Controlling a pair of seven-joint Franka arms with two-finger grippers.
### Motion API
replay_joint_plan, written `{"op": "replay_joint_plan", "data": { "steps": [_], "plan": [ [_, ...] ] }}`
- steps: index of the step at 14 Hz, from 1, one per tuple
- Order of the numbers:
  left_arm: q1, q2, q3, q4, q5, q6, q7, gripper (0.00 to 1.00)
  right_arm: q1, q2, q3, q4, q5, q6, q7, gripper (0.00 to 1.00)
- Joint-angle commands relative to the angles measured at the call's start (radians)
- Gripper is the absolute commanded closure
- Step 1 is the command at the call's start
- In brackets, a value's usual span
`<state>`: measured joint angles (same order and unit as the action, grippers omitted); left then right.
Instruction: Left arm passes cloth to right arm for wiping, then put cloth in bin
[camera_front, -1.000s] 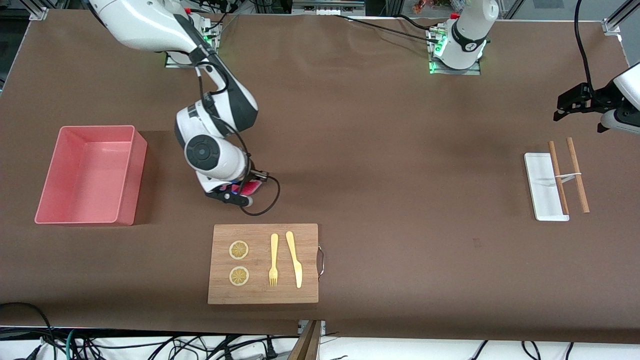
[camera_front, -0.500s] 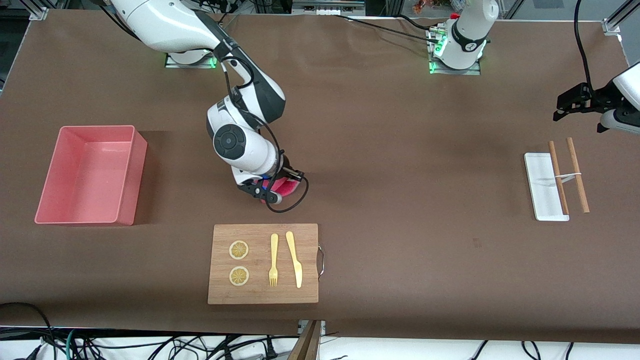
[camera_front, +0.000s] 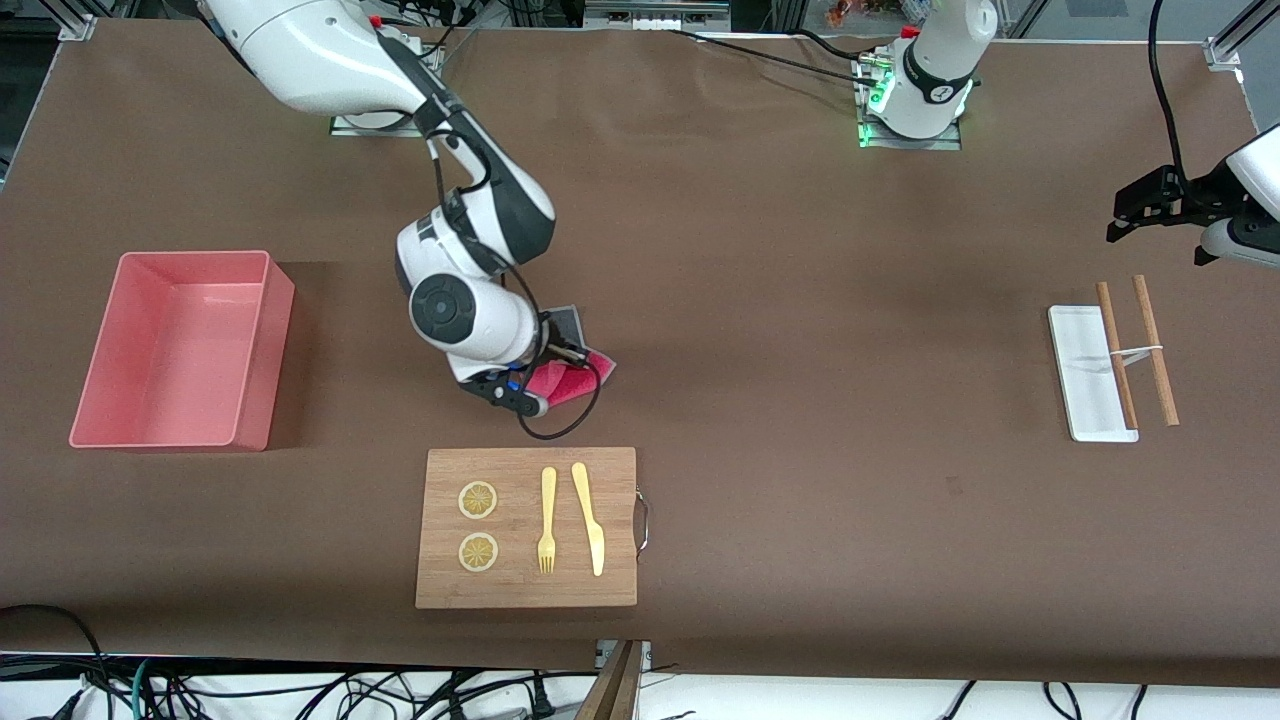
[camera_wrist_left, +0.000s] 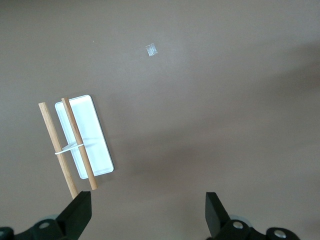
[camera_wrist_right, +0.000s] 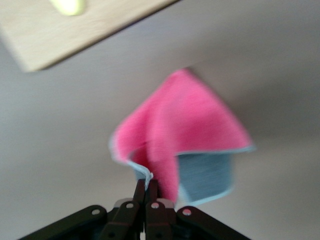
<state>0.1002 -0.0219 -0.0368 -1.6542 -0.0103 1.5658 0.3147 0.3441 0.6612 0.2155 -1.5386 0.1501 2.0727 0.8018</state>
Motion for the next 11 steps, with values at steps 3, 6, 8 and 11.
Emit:
{"op": "replay_joint_plan", "data": {
  "steps": [3,6,8,11],
  "plan": [
    [0.0,0.014,-0.003,0.033,0.021,-0.021,-0.009,0.0,-0.042,-0.037,-0.114,-0.005,-0.017,-0.179,-0.24,1.0],
    [0.0,0.014,-0.005,0.031,0.019,-0.021,-0.009,0.0,-0.06,-0.06,-0.191,-0.003,-0.015,-0.261,-0.393,1.0],
    [0.0,0.014,-0.003,0.031,0.019,-0.021,-0.009,0.0,-0.062,-0.063,-0.254,-0.005,-0.021,-0.304,-0.488,1.0],
    [0.0,0.014,-0.005,0.031,0.021,-0.021,-0.009,0.0,-0.069,-0.066,-0.362,-0.005,-0.027,-0.367,-0.674,1.0]
  ]
}}
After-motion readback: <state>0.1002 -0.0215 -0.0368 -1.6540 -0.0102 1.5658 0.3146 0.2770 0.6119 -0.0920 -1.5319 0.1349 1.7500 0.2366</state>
